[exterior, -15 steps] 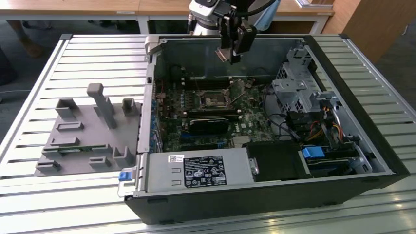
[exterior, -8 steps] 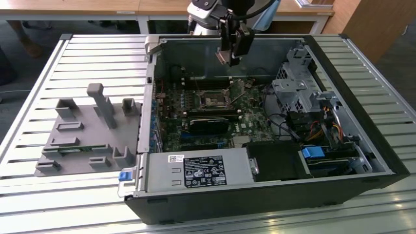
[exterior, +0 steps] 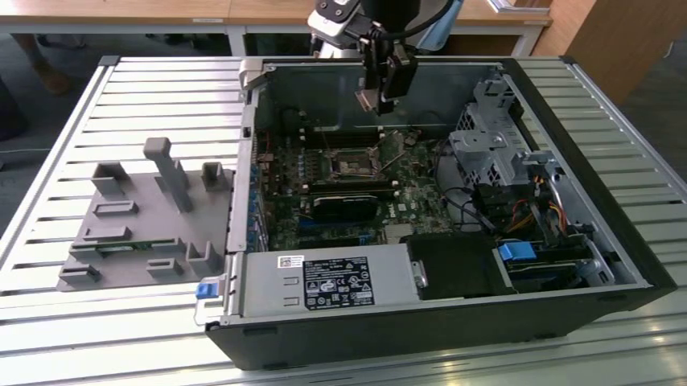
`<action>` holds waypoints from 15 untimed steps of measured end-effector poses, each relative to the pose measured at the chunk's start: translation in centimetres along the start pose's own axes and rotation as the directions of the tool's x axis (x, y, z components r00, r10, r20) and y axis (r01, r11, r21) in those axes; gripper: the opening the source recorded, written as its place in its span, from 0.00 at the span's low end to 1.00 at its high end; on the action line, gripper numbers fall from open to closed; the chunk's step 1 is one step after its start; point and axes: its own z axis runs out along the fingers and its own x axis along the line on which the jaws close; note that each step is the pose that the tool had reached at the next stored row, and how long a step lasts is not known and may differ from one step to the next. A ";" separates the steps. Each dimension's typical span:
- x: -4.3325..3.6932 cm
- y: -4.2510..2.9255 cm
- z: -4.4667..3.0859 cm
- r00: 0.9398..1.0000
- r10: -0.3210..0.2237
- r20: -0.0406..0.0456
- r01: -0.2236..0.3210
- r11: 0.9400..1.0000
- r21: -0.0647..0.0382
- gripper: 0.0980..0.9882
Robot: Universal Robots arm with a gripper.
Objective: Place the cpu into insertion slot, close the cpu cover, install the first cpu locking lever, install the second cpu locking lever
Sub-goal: 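Place the cpu into insertion slot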
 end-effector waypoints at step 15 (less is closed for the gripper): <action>0.00 -0.07 0.92 1.000 0.004 0.000 -0.004 1.000 0.002 0.50</action>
